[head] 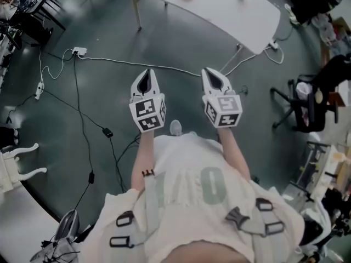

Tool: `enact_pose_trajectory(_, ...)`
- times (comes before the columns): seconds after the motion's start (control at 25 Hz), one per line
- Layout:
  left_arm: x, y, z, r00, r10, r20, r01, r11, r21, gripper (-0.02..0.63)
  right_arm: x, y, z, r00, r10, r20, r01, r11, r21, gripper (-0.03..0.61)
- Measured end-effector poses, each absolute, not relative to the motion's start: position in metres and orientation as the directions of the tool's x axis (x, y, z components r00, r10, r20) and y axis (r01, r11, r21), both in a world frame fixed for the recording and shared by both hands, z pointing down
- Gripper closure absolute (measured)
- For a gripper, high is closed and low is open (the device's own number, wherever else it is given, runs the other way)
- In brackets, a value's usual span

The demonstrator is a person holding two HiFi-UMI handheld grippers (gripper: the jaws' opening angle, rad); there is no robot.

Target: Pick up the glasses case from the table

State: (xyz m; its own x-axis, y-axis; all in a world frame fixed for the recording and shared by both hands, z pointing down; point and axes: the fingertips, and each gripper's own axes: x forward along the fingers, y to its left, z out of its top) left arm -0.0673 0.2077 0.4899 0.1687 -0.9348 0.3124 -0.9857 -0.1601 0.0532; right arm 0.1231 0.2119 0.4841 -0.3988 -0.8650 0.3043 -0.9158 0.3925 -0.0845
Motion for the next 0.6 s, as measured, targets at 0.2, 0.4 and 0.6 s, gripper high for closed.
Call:
enact_pose_trajectory(0.2,-0.081,0.2,0.494,0.171,-0.935,0.31,-0.985,-0.162,0.055,0.611,0.11,0.207,0.49,-0.409,-0.856,0.316,-0.912,0.4,-0.095,0.577)
enact_pose_trajectory(0.4,-0.097,0.192,0.494,0.169,-0.937,0.306,-0.986,-0.159,0.057,0.611,0.1,0.204,0.491,-0.398,-0.863,0.31,-0.917,0.386,-0.101,0.577)
enact_pose_trajectory(0.6,-0.104,0.187,0.501,0.164,-0.935,0.315,-0.986,-0.151,0.066,0.611,0.1,0.197,0.492,-0.387,-0.869,0.309,-0.921,0.381,-0.083,0.577)
